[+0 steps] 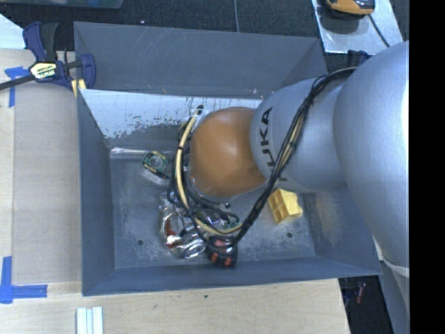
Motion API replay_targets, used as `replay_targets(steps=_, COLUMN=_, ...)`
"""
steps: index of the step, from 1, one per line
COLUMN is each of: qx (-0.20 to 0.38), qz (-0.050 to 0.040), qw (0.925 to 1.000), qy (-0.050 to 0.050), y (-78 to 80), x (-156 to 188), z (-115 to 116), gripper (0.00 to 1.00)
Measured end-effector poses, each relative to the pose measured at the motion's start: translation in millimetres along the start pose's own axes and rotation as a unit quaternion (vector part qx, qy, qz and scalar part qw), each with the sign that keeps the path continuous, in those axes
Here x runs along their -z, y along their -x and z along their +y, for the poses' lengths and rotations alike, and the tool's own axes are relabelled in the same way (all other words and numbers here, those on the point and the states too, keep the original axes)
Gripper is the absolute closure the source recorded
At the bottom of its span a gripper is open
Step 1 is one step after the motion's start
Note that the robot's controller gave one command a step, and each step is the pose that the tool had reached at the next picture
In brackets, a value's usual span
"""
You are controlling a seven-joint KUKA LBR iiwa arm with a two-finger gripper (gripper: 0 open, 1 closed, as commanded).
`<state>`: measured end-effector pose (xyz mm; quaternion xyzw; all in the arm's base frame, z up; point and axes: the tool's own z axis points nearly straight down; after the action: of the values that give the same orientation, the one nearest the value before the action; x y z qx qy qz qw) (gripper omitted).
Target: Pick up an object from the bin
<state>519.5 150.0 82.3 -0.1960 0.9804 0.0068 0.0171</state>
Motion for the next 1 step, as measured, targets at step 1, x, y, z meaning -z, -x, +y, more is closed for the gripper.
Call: replay_targets(steps=1, qx=0.023, qz=0.0019, qw=0.9997, qy=-0.003, y=-24.1, x=6.1, z=-18.7, gripper=1.00)
